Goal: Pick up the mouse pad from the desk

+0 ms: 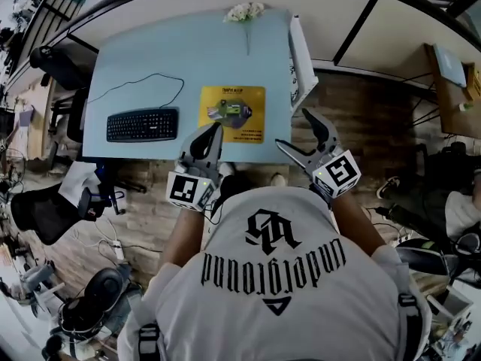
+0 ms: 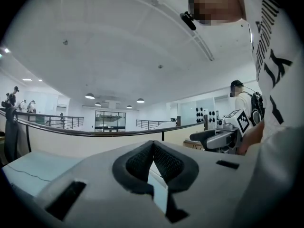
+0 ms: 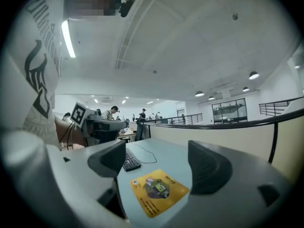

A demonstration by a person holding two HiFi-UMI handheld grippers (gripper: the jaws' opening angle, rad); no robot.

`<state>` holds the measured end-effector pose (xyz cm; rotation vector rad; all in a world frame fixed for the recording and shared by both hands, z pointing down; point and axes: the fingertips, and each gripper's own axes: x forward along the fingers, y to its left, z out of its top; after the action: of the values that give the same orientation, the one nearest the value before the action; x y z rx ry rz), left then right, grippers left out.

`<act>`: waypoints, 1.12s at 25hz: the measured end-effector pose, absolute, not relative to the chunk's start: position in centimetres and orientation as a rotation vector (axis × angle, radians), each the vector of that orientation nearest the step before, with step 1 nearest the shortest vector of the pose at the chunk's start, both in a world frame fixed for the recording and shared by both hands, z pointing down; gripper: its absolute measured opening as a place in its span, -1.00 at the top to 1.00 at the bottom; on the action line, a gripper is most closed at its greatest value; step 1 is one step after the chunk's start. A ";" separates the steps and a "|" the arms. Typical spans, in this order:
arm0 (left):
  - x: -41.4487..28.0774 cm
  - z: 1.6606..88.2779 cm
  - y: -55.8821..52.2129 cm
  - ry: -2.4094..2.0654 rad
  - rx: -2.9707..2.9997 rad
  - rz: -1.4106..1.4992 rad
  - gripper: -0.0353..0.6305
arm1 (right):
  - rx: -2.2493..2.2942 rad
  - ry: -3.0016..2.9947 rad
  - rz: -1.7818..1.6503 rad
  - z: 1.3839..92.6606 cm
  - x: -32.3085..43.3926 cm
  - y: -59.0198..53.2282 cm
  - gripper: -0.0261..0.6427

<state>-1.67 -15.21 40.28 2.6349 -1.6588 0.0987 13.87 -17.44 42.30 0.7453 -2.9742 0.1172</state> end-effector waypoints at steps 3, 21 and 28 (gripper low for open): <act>-3.5 40.4 -16.3 -1.623 2.653 0.102 0.87 | 0.786 -2.960 0.106 41.9 12.4 -17.9 -0.27; -18.1 40.8 -20.9 -1.377 2.768 0.087 0.87 | 1.074 -2.862 0.080 40.6 -1.7 -21.6 -0.27; -22.1 41.6 -21.3 -1.294 2.800 0.083 0.87 | 1.154 -2.810 0.081 41.3 -5.4 -21.7 -0.27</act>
<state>-22.07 -21.25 41.56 2.7996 -1.2938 0.0825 -5.40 -21.74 41.32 1.1541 -2.8097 0.0809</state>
